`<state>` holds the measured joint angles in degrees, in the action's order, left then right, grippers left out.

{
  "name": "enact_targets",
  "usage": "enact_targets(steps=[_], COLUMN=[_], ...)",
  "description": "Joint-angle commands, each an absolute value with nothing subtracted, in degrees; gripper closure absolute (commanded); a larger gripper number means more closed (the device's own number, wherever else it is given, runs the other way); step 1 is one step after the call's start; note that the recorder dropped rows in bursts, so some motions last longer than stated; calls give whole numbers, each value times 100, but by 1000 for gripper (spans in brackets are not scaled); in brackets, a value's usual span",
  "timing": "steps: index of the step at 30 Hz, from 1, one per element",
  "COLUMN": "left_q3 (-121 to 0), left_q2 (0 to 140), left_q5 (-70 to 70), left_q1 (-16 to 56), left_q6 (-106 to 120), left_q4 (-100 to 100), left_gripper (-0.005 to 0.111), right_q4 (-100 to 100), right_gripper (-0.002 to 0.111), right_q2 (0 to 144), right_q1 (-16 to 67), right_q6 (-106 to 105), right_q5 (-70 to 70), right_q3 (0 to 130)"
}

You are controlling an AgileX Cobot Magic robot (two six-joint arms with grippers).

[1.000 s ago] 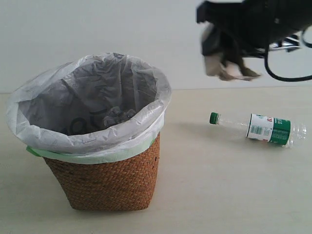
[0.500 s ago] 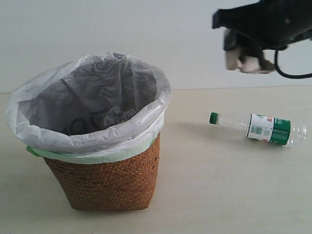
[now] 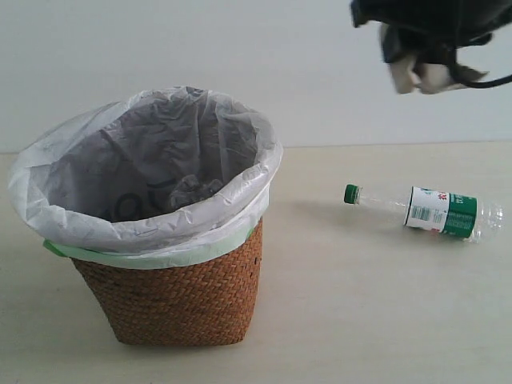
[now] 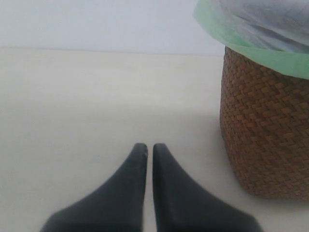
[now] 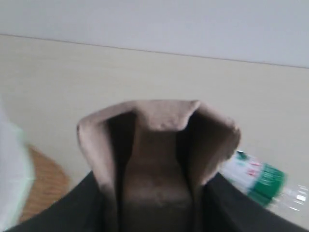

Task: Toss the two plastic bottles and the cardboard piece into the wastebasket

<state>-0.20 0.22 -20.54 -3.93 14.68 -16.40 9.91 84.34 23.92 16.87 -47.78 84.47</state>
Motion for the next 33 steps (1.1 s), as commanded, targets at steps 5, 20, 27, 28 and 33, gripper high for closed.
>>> enact_targets(steps=[5, 20, 27, 28, 33], left_q3=[0, 0, 0, 0, 0], left_q2=[0, 0, 0, 0, 0], left_q5=[-2058, -2058, -2058, -2058, -2058], left_q1=[-409, -409, -409, -409, -409], left_q6=[1495, 1495, 1495, 1495, 1495], left_q4=[-1623, -1623, -1623, -1623, -1623], left_gripper=[103, 103, 103, 103, 103], right_q4=[1524, -1340, 74, 84, 407], right_gripper=[107, 43, 43, 43, 43], right_q2=[8546, 9067, 9520, 9628, 10241], right_q1=[2389, 2541, 1783, 1709, 1517], right_q6=[1651, 429, 197, 98, -385], right_q5=[-4933, -4433, -6031, -6159, -6588], right_q3=[8463, 9438, 9438, 9438, 9438])
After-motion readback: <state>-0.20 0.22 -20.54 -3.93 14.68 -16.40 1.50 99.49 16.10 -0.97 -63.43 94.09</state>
